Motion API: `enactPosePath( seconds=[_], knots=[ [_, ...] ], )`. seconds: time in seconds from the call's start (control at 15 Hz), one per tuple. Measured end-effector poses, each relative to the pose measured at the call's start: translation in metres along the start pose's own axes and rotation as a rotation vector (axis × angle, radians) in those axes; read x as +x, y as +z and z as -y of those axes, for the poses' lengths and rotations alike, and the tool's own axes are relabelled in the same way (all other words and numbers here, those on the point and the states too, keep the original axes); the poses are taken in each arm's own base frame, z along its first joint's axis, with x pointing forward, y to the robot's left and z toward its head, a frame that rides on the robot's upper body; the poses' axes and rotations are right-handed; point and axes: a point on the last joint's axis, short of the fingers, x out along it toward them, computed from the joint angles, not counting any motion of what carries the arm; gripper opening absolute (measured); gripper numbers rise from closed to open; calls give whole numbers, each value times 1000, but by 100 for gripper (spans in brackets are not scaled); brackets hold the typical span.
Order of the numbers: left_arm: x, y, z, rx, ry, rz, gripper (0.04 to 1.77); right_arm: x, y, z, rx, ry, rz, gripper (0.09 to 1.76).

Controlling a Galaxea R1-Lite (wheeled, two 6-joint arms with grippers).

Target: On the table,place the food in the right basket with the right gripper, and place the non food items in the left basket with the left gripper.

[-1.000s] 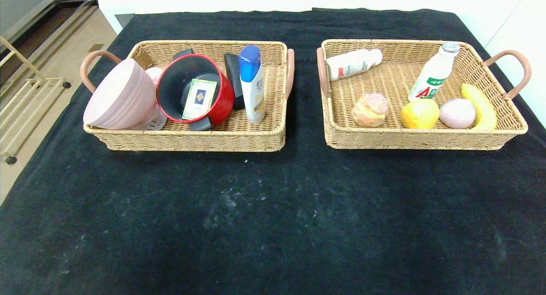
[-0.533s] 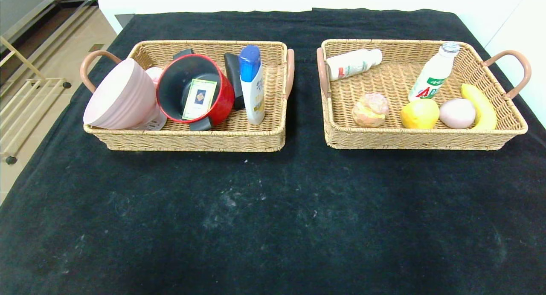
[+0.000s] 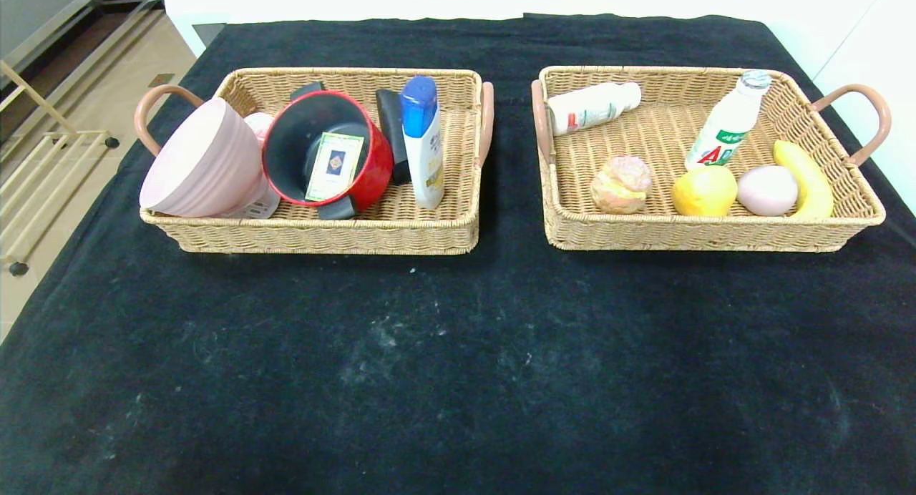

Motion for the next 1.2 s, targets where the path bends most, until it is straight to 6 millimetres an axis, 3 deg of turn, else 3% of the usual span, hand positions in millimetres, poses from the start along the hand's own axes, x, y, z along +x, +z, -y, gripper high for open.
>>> enactPosePath(
  seconds=[0.13, 0.4, 0.73, 1.2],
  knots=[
    [3, -18, 1, -14, 38, -64, 172, 6, -19, -1, -28, -5, -25, 171],
    [2, -31, 3, -37, 75, -176, 172, 8, -47, -2, -31, -49, -174, 171],
    [2, -38, 2, -93, 125, -202, 172, 8, -49, -1, 114, -113, -185, 171],
    [2, -38, 2, -187, 169, -200, 172, 8, -49, -1, 119, -119, -184, 171]
  ],
)
